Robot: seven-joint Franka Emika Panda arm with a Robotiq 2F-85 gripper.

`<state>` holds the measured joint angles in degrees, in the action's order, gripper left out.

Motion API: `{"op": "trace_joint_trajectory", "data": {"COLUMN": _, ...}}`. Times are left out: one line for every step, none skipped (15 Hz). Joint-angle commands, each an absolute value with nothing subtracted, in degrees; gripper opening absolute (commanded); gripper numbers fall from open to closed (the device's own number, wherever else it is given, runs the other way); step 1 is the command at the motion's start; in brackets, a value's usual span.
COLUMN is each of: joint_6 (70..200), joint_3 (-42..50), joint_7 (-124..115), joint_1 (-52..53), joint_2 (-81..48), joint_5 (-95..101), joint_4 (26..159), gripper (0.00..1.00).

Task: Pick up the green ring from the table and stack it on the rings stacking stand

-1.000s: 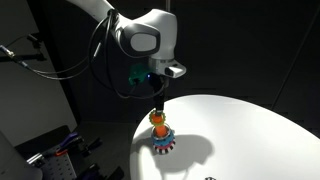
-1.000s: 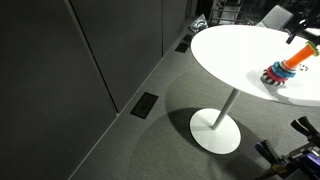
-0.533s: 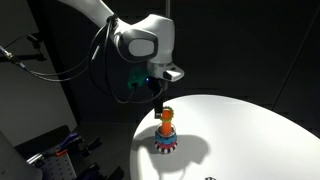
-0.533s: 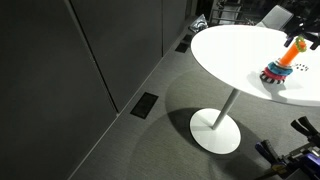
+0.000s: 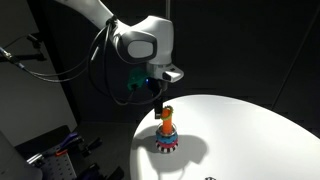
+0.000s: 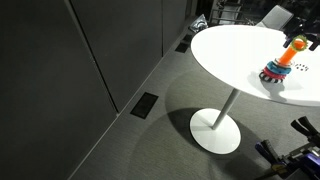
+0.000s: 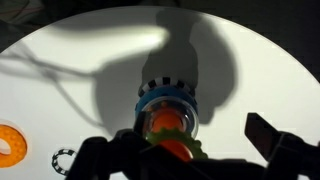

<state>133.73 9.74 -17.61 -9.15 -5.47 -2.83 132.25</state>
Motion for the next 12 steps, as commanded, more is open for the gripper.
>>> {"op": "trace_joint_trajectory", "data": {"joint_6": 135.1, "joint_3": 9.6, "joint_7": -16.2, "joint_1": -9.0, "joint_2": -4.9, "joint_5": -4.5, "joint_4": 133.0, "gripper": 1.00}}
{"op": "trace_joint_trajectory", "data": {"joint_6": 134.3, "joint_3": 9.7, "joint_7": -15.7, "joint_1": -9.2, "joint_2": -4.3, "joint_5": -4.6, "joint_4": 132.6, "gripper": 1.00}}
{"op": "trace_joint_trajectory", "data": {"joint_6": 134.4, "joint_3": 9.7, "joint_7": -15.2, "joint_1": -9.3, "joint_2": -4.3, "joint_5": -5.0, "joint_4": 132.6, "gripper": 1.00}}
{"op": "trace_joint_trajectory", "data": {"joint_6": 134.3, "joint_3": 9.7, "joint_7": -14.6, "joint_1": -9.4, "joint_2": -4.2, "joint_5": -5.5, "joint_4": 132.6, "gripper": 1.00}}
{"op": "trace_joint_trajectory", "data": {"joint_6": 134.4, "joint_3": 9.6, "joint_7": -13.9, "joint_1": -9.4, "joint_2": -4.2, "joint_5": -6.1, "joint_4": 132.6, "gripper": 1.00}}
{"op": "trace_joint_trajectory", "data": {"joint_6": 134.5, "joint_3": 9.7, "joint_7": -13.2, "joint_1": -9.5, "joint_2": -4.0, "joint_5": -6.6, "joint_4": 132.7, "gripper": 1.00}}
{"op": "trace_joint_trajectory", "data": {"joint_6": 134.7, "joint_3": 9.7, "joint_7": -12.3, "joint_1": -9.5, "joint_2": -3.8, "joint_5": -7.1, "joint_4": 132.7, "gripper": 1.00}}
{"op": "trace_joint_trajectory", "data": {"joint_6": 134.9, "joint_3": 9.7, "joint_7": -11.9, "joint_1": -9.6, "joint_2": -3.7, "joint_5": -7.3, "joint_4": 132.8, "gripper": 1.00}}
{"op": "trace_joint_trajectory", "data": {"joint_6": 135.3, "joint_3": 9.7, "joint_7": -11.5, "joint_1": -9.6, "joint_2": -3.6, "joint_5": -7.5, "joint_4": 132.8, "gripper": 1.00}}
{"op": "trace_joint_trajectory", "data": {"joint_6": 135.7, "joint_3": 9.8, "joint_7": -11.2, "joint_1": -9.6, "joint_2": -3.6, "joint_5": -7.6, "joint_4": 132.8, "gripper": 1.00}}
{"op": "trace_joint_trajectory", "data": {"joint_6": 136.0, "joint_3": 9.8, "joint_7": -11.0, "joint_1": -9.6, "joint_2": -3.5, "joint_5": -7.6, "joint_4": 132.8, "gripper": 1.00}}
{"op": "trace_joint_trajectory", "data": {"joint_6": 136.4, "joint_3": 9.9, "joint_7": -11.1, "joint_1": -9.6, "joint_2": -3.2, "joint_5": -7.4, "joint_4": 132.9, "gripper": 1.00}}
